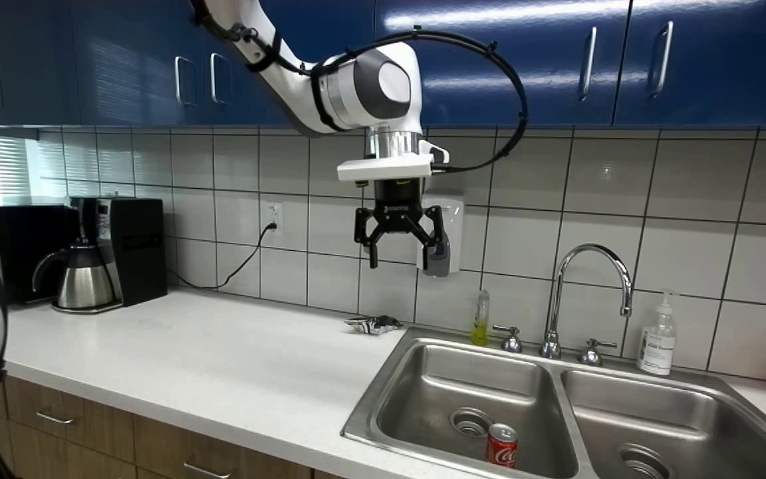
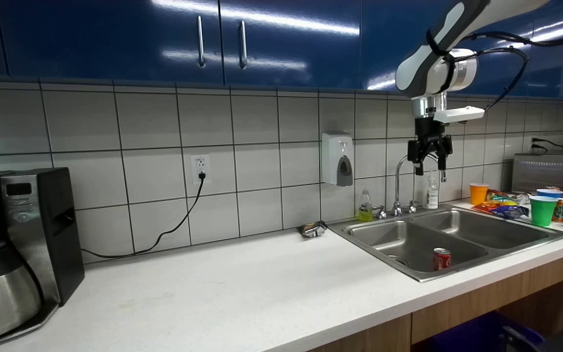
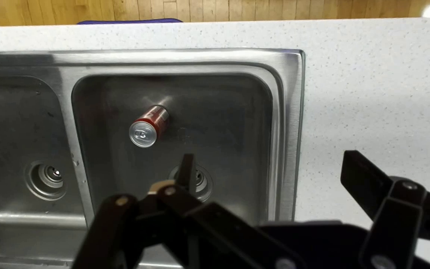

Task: Take the Coca-Cola can out of the sink on the left and put it on the countertop.

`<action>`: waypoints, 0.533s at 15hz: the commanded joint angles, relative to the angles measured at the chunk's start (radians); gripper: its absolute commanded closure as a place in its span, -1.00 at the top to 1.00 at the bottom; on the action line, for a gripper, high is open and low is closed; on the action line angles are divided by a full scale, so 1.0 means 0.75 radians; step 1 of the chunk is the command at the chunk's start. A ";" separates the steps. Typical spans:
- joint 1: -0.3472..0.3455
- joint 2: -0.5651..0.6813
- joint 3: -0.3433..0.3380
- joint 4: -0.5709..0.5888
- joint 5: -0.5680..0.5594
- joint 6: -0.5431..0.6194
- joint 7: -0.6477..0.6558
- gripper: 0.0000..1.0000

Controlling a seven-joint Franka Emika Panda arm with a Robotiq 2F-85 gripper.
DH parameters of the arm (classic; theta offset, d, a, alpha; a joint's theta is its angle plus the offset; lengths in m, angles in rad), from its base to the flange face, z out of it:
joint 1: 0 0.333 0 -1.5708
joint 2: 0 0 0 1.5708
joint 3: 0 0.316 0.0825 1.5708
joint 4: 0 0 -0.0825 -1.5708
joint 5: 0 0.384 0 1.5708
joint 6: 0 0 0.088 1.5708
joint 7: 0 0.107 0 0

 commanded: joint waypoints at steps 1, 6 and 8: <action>-0.056 0.102 -0.006 0.056 0.034 0.056 0.002 1.00; -0.118 0.265 -0.026 0.132 0.067 0.148 0.001 1.00; -0.147 0.340 -0.026 0.174 0.086 0.177 0.003 1.00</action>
